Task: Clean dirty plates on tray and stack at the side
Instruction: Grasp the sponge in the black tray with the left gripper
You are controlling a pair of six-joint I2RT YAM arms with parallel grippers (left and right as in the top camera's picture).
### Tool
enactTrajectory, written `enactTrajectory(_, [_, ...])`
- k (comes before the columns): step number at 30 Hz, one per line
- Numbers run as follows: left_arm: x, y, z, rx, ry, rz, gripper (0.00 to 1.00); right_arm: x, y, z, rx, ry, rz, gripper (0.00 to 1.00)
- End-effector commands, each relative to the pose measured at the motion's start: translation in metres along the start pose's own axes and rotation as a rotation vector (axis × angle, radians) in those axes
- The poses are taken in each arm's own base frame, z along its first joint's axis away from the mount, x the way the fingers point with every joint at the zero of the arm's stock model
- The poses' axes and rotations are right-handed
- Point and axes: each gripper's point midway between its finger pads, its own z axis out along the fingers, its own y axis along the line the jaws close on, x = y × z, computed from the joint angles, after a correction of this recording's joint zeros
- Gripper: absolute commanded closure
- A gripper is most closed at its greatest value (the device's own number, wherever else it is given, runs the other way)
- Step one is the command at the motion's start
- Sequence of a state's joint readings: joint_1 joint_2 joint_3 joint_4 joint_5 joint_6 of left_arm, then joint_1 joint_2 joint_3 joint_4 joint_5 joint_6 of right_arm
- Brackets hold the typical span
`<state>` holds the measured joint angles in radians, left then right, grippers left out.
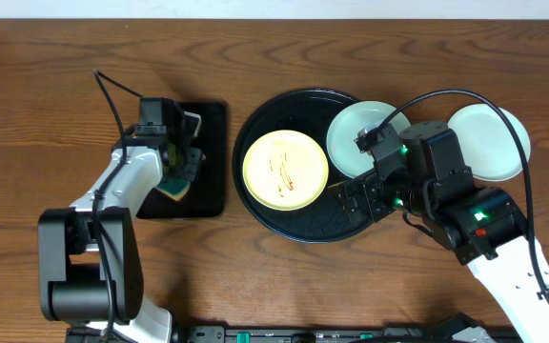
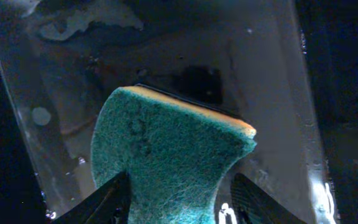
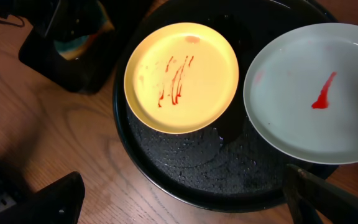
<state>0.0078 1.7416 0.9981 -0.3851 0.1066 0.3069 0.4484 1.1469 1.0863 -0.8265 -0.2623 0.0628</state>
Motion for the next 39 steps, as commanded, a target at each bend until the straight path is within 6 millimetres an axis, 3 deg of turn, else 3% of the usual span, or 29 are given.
enactTrajectory(1, [-0.007, 0.004, -0.008, 0.001, -0.025, -0.029, 0.47, -0.006, 0.004, -0.005, -0.007, -0.021, -0.024, 0.01])
enactTrajectory(4, [-0.020, 0.005, -0.029, -0.015, -0.091, -0.027, 0.46, -0.007, 0.004, -0.005, -0.008, -0.024, -0.025, 0.01])
enactTrajectory(6, [-0.031, 0.008, -0.047, -0.031, -0.151, -0.023, 0.40, -0.007, 0.004, -0.005, -0.008, -0.026, -0.025, 0.01])
enactTrajectory(9, [-0.039, 0.010, -0.054, -0.043, -0.191, -0.021, 0.35, -0.007, 0.004, -0.005, -0.008, -0.026, -0.025, 0.01])
enactTrajectory(24, [-0.012, 0.006, -0.006, -0.008, -0.044, -0.030, 0.17, -0.007, 0.004, -0.005, -0.008, -0.025, -0.021, 0.01])
enactTrajectory(28, [-0.011, 0.006, -0.001, -0.007, -0.037, -0.030, 0.13, -0.007, 0.004, -0.005, -0.008, -0.026, -0.022, 0.01])
enactTrajectory(33, [-0.006, 0.005, 0.009, -0.001, -0.013, -0.032, 0.14, -0.007, 0.004, -0.005, -0.008, -0.025, -0.018, 0.01])
enactTrajectory(39, [-0.005, 0.005, 0.014, 0.000, -0.010, -0.042, 0.27, -0.007, 0.004, -0.005, -0.008, -0.025, -0.018, 0.01])
